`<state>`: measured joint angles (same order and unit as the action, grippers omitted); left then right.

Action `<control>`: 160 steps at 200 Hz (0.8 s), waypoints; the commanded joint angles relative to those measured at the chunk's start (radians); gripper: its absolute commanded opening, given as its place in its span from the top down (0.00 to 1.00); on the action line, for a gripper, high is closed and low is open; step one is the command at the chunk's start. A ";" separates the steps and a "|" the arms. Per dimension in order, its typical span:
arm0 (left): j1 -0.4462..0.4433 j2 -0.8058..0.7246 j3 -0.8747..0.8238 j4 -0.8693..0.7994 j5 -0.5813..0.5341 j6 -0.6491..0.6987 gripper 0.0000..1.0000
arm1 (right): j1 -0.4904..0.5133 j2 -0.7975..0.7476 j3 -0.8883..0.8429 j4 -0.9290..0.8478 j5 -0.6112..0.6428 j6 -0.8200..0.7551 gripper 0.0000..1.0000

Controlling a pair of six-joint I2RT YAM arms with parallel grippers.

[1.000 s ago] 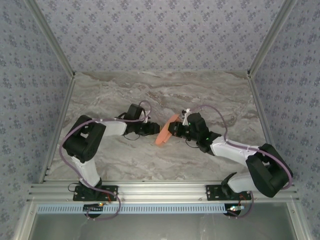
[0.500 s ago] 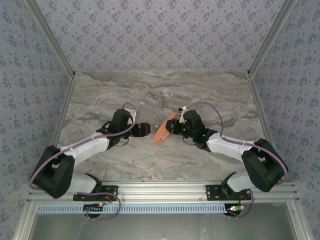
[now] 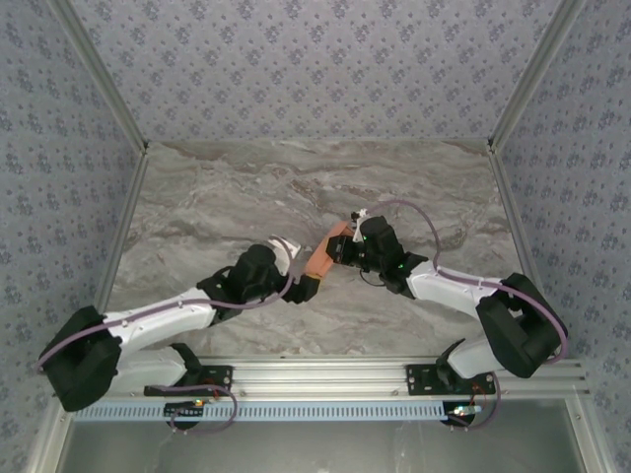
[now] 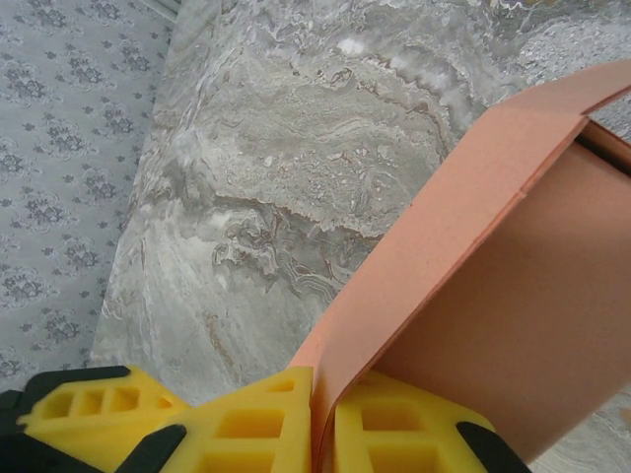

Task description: Fold the paper box

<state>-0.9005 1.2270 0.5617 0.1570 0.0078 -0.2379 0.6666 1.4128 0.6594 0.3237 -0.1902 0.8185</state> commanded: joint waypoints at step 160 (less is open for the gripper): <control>-0.065 0.199 0.067 0.170 -0.172 0.146 0.40 | 0.001 0.021 0.009 -0.093 0.043 -0.043 0.82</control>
<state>-0.9588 1.4292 0.6315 0.2924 -0.1471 -0.1028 0.6674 1.4166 0.6655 0.3233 -0.1898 0.8135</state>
